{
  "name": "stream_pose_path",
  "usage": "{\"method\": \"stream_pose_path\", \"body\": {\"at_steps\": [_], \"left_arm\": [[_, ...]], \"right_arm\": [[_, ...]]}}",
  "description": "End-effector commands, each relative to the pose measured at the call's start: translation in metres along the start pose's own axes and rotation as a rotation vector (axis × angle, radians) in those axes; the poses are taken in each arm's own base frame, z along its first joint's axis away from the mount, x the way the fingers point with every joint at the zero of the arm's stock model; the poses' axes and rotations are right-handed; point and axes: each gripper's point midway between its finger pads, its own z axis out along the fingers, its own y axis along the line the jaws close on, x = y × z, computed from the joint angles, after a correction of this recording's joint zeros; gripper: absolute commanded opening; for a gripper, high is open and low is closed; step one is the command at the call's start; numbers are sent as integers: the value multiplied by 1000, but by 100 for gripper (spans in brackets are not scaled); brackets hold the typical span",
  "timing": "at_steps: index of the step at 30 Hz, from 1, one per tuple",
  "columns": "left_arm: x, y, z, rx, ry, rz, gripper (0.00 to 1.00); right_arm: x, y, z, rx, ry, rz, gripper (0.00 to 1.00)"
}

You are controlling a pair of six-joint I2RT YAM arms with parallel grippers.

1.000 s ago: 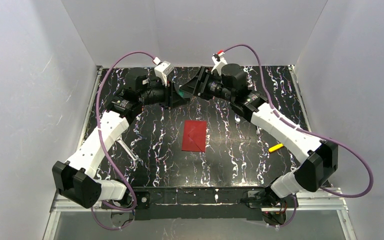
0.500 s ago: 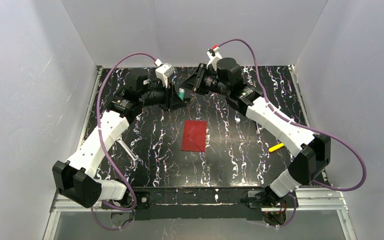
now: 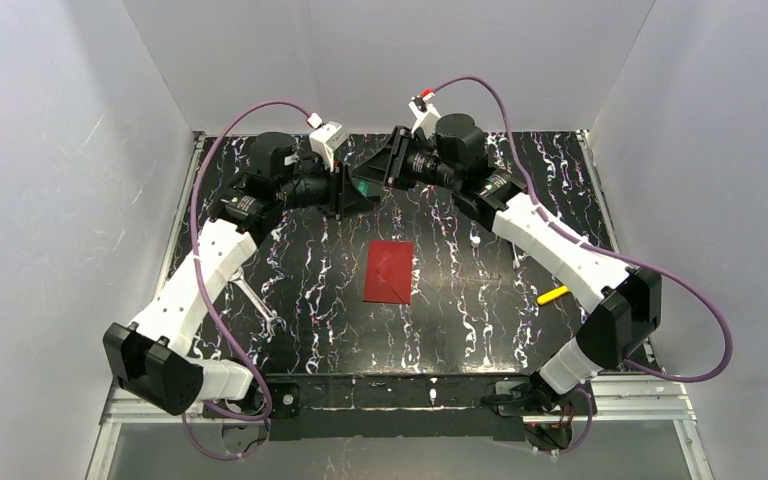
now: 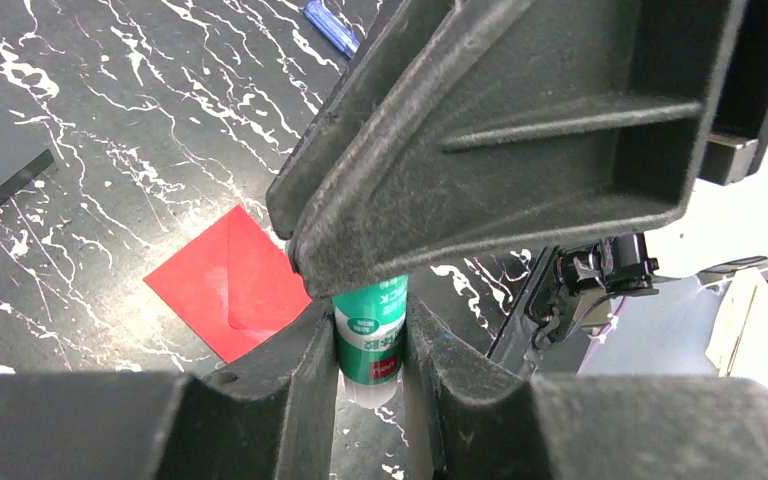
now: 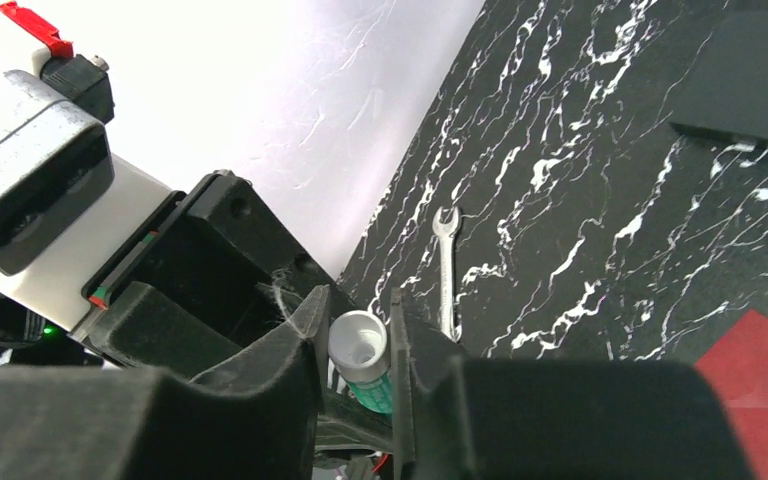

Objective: Place the letter into the envelope and seal it

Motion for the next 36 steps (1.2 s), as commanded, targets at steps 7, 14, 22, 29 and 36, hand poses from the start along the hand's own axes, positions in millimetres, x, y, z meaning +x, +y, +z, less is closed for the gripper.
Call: {"method": "stream_pose_path", "body": {"at_steps": [7,14,22,29,36], "left_arm": [[-13,-26,-8,111,-6,6,0],[-13,-97,-36,532,19,73,0],[-29,-129,-58,693,-49,144,0],[-40,-68,-27,277,-109,103,0],[-23,-19,-13,49,-66,84,0]], "right_arm": [[-18,33,-15,-135,-59,-112,1],[-4,91,-76,-569,-70,-432,1],[23,111,-105,-714,55,-521,1],[-39,3,-55,28,-188,-193,71],[-34,-4,-42,140,-257,-101,67]]}}
